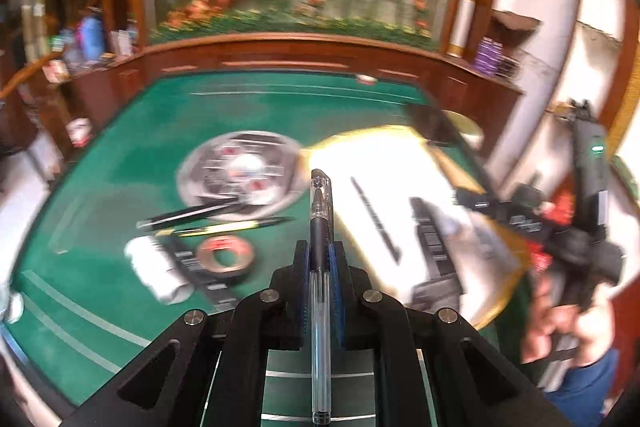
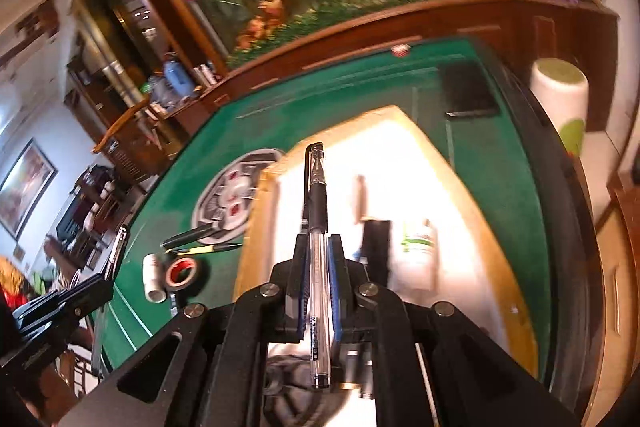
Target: Organize rigid objects
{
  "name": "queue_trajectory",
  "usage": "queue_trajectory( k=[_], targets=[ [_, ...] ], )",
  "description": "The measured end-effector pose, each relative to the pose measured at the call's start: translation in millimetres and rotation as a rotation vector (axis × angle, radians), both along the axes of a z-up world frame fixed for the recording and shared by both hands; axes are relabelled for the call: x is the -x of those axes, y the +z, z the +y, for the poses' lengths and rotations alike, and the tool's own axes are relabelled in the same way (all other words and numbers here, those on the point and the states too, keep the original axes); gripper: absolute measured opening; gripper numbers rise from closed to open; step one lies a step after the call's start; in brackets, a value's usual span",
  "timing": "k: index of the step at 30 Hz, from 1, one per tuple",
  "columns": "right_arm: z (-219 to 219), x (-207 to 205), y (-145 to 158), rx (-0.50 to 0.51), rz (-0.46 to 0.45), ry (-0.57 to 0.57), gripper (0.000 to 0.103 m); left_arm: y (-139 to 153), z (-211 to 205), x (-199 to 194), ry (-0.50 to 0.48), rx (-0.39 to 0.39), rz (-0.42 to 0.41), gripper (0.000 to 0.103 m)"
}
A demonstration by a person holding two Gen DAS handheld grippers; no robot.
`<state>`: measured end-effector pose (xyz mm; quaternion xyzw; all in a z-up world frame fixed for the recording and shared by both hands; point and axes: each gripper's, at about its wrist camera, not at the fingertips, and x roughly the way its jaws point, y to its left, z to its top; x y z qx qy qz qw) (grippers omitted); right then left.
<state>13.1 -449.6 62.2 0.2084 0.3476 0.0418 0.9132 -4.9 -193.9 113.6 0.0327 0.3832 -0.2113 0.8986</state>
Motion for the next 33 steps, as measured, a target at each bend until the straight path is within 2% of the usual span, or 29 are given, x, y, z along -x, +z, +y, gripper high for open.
queue_trajectory(
  k=[6, 12, 22, 31, 32, 33],
  targets=[
    [-12.4, -3.5, -11.7, 0.038, 0.060, -0.059, 0.008, -24.1, -58.3, -20.4, -0.095, 0.031, 0.107, 0.009],
    [-10.8, -10.3, -19.4, 0.072, 0.106, -0.077, 0.008, -52.3, -91.5, -42.4, -0.092, 0.030, 0.184, 0.009],
    [1.5, -14.5, -25.7, 0.105, 0.139, -0.032, 0.008, -79.1, -98.7, -56.9, -0.067, 0.036, 0.251, 0.009],
    [6.9, -18.0, -32.9, 0.121, 0.162, -0.024, 0.008, -78.1, -97.4, -48.0, -0.099, 0.045, 0.246, 0.010],
    [7.3, -18.2, -33.4, 0.125, 0.165, -0.025, 0.008, -77.6, -96.6, -47.4, -0.100, 0.049, 0.247, 0.011],
    [7.4, -18.4, -33.8, 0.128, 0.169, -0.030, 0.008, -77.0, -95.4, -46.7, -0.102, 0.055, 0.250, 0.018]
  ],
)
